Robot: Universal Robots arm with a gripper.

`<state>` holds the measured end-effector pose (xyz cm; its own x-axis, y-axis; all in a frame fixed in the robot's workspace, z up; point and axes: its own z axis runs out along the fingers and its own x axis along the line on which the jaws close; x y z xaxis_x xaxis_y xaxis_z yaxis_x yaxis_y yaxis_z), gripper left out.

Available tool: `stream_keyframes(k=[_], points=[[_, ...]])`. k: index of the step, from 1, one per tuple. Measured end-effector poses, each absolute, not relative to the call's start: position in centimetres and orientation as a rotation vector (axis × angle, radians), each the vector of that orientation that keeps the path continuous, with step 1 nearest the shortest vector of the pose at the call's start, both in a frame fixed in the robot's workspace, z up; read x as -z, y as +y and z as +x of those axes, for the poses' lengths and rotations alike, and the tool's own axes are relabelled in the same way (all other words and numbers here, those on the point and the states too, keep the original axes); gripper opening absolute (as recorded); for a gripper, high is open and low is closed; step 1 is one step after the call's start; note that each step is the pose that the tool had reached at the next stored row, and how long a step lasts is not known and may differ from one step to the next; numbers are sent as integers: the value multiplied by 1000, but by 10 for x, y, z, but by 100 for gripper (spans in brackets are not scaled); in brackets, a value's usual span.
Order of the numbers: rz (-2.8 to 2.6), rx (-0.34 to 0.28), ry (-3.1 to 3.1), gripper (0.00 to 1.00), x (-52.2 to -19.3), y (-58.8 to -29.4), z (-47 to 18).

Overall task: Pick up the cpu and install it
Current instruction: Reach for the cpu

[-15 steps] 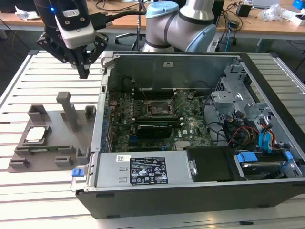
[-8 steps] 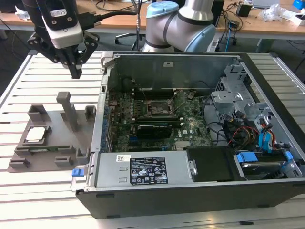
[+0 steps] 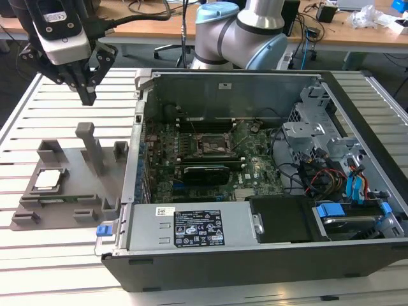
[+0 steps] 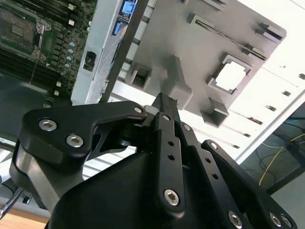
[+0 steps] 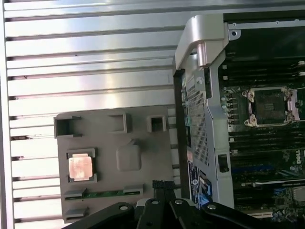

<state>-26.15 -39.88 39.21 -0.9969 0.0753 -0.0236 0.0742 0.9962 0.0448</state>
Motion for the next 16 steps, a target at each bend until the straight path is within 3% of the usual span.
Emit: stream_keyframes(k=[16], points=[[117,-68,3113,11,-392,-399,-297]])
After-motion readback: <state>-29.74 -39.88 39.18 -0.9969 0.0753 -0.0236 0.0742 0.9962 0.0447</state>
